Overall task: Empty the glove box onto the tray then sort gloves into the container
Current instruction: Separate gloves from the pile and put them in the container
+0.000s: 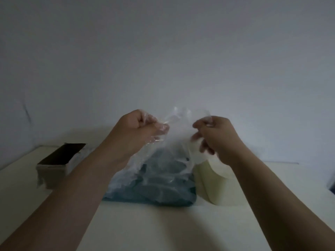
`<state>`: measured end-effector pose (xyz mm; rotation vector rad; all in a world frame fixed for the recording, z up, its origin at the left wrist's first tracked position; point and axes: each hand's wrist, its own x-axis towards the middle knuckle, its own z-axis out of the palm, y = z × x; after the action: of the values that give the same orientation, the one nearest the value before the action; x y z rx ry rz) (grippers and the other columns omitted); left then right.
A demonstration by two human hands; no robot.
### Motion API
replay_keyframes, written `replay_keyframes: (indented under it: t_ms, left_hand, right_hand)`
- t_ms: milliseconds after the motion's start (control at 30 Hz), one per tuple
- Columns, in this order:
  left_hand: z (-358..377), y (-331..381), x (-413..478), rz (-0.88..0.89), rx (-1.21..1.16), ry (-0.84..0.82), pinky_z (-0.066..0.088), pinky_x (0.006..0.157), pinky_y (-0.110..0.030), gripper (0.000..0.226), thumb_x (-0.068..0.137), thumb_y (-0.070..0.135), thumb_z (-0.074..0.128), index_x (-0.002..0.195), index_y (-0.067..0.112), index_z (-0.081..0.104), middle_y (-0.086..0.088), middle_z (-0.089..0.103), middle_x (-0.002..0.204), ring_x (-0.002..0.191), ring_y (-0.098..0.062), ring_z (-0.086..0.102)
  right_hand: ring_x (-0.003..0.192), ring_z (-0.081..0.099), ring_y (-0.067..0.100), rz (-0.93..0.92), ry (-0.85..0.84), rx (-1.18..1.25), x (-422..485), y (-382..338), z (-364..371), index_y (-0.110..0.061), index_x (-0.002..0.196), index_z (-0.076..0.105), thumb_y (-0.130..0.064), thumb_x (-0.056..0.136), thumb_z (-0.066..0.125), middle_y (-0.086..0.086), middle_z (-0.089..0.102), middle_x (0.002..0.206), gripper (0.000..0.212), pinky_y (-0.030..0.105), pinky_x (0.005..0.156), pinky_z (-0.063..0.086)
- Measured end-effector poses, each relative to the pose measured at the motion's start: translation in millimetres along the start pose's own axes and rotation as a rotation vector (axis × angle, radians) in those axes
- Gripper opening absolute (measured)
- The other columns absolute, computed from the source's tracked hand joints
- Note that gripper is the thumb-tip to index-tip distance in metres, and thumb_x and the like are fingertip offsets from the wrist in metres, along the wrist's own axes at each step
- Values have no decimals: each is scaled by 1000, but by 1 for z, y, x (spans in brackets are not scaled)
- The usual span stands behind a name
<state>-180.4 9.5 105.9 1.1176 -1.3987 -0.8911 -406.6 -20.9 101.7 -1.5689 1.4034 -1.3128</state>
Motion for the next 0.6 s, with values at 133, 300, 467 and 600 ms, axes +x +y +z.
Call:
replay_keyframes:
  t_ms: [133, 300, 467, 600]
  left_hand:
    - [44, -1, 13, -76, 97, -135, 54, 77, -29, 29, 86, 35, 83, 103, 18, 66, -2, 77, 101, 94, -19, 74]
    - [78, 9, 27, -85, 82, -197, 53, 64, -14, 7, 102, 23, 67, 108, 22, 70, 5, 76, 106, 100, -15, 73]
    - [67, 40, 27, -93, -202, -472, 64, 71, -35, 18, 102, 6, 52, 112, 1, 67, -16, 79, 102, 88, -32, 78]
    - [68, 50, 41, -85, -380, -572, 64, 67, -40, 22, 89, 11, 54, 106, 6, 67, -16, 77, 94, 79, -30, 77]
  right_hand:
    - [33, 34, 12, 7, 72, -113, 12, 9, -54, -11, 104, 70, -22, 100, 62, 13, 75, 69, 14, 21, 37, 29]
    - [33, 41, 13, 51, 54, -384, 35, 18, -102, -11, 100, 69, -24, 99, 62, 9, 76, 68, 15, 18, 37, 31]
    - [41, 60, 19, 71, -16, -653, 70, 25, -110, -2, 98, 71, -23, 97, 62, 14, 77, 74, 22, 22, 37, 39]
    - [86, 71, 26, 31, -84, -908, 88, 60, -96, -14, 92, 69, -10, 86, 71, 5, 72, 92, 7, 35, 74, 61]
